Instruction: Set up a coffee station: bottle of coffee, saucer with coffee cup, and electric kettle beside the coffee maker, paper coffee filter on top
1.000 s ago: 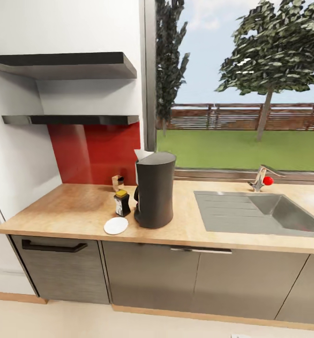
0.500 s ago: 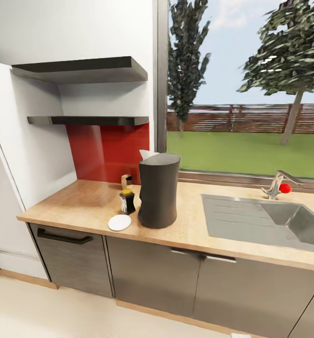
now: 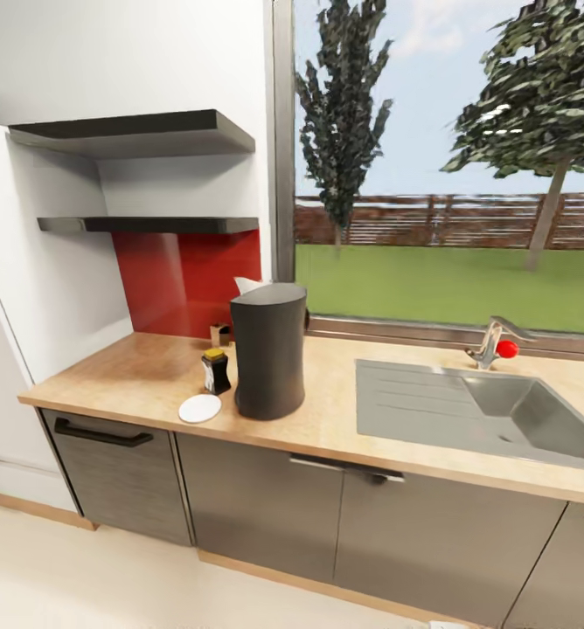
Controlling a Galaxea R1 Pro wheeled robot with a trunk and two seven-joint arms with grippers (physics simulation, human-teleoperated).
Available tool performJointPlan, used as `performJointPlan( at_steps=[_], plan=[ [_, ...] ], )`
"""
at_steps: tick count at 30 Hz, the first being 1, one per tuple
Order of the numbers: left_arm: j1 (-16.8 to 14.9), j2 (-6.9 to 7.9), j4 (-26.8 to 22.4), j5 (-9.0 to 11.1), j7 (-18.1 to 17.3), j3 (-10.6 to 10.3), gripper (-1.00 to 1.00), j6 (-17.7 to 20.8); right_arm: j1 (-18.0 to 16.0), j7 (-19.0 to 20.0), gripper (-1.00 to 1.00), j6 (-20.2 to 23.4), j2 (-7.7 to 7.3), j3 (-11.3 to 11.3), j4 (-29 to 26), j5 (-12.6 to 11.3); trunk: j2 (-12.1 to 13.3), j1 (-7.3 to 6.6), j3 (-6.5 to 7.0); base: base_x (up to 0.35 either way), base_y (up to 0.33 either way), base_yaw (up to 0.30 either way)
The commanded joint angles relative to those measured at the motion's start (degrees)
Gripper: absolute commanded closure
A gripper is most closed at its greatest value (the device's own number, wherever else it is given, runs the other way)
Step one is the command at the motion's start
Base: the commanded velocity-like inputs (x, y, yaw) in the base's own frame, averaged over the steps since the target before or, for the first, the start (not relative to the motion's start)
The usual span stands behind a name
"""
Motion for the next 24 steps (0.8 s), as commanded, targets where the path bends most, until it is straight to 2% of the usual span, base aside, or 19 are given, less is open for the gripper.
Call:
performJointPlan(
  at_steps=[1, 20, 24],
  plan=[
    [0.0, 0.02, 0.0, 0.5, 0.0, -0.1, -1.0, -0.2, 0.0, 0.2, -1.0, -0.1, -0.02, 0.4, 0.0, -0.6, -0.1, 0.0, -0.1, -0.111, -0.271, 0.0],
    [0.0, 0.23, 0.1, 0.5, 0.0, -0.1, -1.0, -0.2, 0.0, 0.2, -1.0, -0.1, -0.01, 0.4, 0.0, -0.6, -0.1, 0.0, -0.1, -0.192, -0.232, 0.0],
    [0.0, 0.32, 0.0, 0.5, 0.0, 0.0, -1.0, -0.2, 0.0, 0.2, -1.0, -0.1, -0.01, 0.4, 0.0, -0.5, -0.1, 0.0, -0.1, 0.055, -0.187, 0.0]
  ],
)
